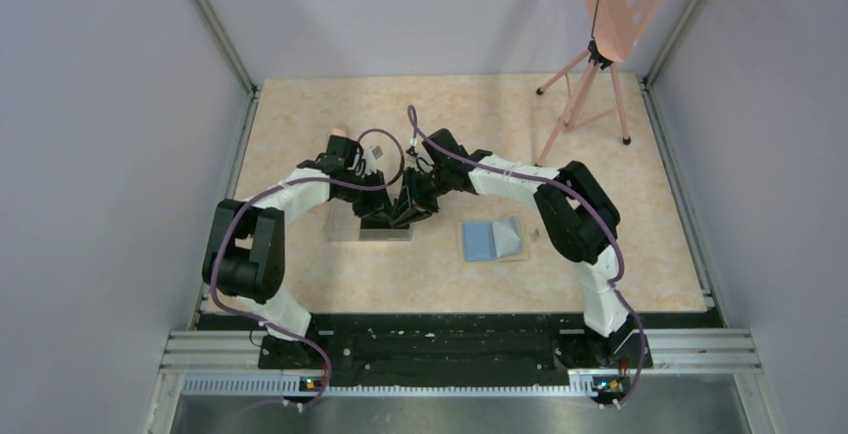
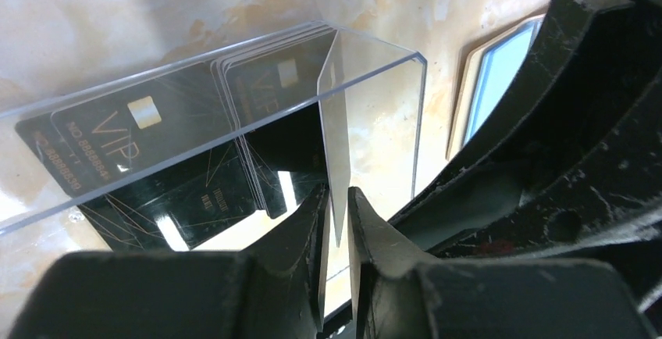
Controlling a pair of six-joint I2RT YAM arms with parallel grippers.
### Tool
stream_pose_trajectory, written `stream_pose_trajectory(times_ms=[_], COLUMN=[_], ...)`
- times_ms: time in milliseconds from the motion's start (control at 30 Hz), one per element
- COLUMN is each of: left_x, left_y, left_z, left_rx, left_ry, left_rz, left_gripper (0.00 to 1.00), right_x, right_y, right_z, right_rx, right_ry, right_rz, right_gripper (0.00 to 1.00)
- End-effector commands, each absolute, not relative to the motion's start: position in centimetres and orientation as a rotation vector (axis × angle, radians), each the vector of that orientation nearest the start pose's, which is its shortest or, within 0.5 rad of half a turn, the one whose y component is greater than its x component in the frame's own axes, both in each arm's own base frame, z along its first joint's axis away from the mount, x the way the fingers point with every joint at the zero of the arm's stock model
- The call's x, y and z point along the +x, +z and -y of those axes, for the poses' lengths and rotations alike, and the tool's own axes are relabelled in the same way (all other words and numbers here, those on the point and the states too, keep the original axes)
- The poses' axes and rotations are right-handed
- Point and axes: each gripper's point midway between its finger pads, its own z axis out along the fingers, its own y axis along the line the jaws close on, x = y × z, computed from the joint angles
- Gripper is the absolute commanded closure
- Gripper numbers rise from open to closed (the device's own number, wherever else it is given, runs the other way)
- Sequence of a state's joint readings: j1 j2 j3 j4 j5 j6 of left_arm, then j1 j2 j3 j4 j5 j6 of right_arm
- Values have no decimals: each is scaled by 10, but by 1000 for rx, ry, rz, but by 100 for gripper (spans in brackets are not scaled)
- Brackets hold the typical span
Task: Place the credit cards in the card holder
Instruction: Pick up the credit card from the storage box.
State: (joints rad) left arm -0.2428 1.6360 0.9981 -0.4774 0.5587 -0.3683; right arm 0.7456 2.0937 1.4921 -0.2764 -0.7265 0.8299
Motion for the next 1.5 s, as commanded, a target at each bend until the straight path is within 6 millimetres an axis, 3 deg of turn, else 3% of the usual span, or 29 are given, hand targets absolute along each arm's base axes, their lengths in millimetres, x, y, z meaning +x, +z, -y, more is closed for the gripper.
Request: stream_pose_trajectory(times_ms=[0,233,367,667,800,1167,1467], left_x=[299,301,303,308,303,292,276], left_y=[64,60,72,138,177,265,273], left_z=[185,181,177,160,170,220,231], left_rx=[20,29,36,108,174,245,262], left_ry=[-945,-901,-866,-726,-821,-1307,-1493], left_rz=[-2735,-2754,-2720,-2560,-2437,-2112,-2067], left_gripper=[81,100,100,100,100,100,100], right_x=[265,272,277,285,290,276,264], right_y=[121,136,144,164,185,240,267], right_z=[-433,-422,-412,-381,-368,-338,-341], right_rx=[-317,-318,-305,-249,-224,-264,-281], right_ry=[1472,1401,1345,1283,1339,1657,1848], right_rz=[-2696,-2650,-2618,-2539,-2445,-2152,-1974], right_gripper=[77,74,68,35,27,29,42])
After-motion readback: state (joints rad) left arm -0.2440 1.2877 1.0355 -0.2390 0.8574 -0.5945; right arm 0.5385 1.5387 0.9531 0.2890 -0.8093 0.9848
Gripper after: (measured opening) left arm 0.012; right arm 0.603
